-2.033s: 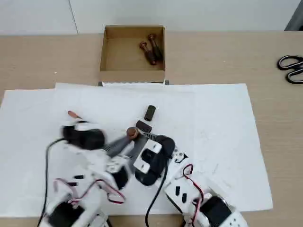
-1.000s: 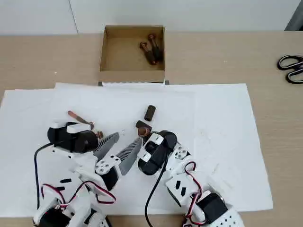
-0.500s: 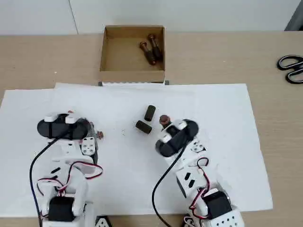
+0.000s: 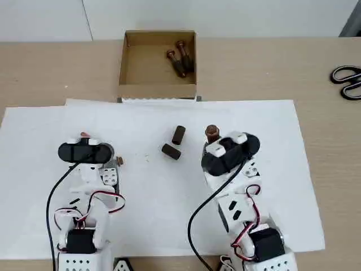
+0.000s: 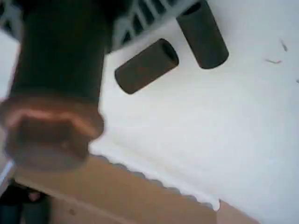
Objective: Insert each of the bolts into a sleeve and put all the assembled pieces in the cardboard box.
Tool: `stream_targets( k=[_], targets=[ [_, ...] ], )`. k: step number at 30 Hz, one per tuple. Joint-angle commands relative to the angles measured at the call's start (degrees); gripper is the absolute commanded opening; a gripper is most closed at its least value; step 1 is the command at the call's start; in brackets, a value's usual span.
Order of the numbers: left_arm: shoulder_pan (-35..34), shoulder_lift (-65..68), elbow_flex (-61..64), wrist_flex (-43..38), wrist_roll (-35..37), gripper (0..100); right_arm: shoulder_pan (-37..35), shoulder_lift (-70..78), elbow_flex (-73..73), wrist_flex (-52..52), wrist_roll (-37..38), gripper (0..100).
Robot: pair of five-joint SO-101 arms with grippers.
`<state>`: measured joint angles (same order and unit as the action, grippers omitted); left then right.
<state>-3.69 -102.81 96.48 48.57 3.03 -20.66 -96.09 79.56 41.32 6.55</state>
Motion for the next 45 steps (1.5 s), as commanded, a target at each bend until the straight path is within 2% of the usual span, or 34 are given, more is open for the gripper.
stream_targets(
  k=[1, 9, 18, 26, 28, 35, 37, 39, 45],
  targets=[
    [-0.3, -0.5, -0.1, 1.0, -0.1, 1, 0.7, 10.1, -11.2, -1.6, -2.5, 0.2],
    [-0.4, -0.5, -0.1, 1.0, -0.1, 1, 4.1, 46.9, -40.8, -2.6, -9.0, 0.2],
    [-0.4, -0.5, -0.1, 1.0, -0.1, 1, 4.3, 87.3, -79.2, -2.1, -8.6, 0.2],
    [-0.4, -0.5, -0.1, 1.0, -0.1, 1, 4.2, 116.8, -111.2, -2.5, -8.4, 0.2],
    [-0.4, -0.5, -0.1, 1.0, -0.1, 1, 4.0, 123.1, -118.0, -2.5, -6.3, 0.2],
    [-0.4, -0.5, -0.1, 1.0, -0.1, 1, 2.3, 139.4, -137.1, -1.6, -4.3, 0.4],
    [-0.4, -0.5, -0.1, 1.0, -0.1, 1, 1.7, 141.8, -140.4, 1.1, -1.8, 0.8],
    [-0.3, -0.5, -0.1, 1.0, -0.1, 1, 0.6, 143.2, -142.4, 4.3, 0.6, 4.6],
    [-0.1, -0.5, -0.1, 1.0, -0.2, 1, 0.4, 144.3, -145.2, 12.2, 1.2, 21.6]
  ],
)
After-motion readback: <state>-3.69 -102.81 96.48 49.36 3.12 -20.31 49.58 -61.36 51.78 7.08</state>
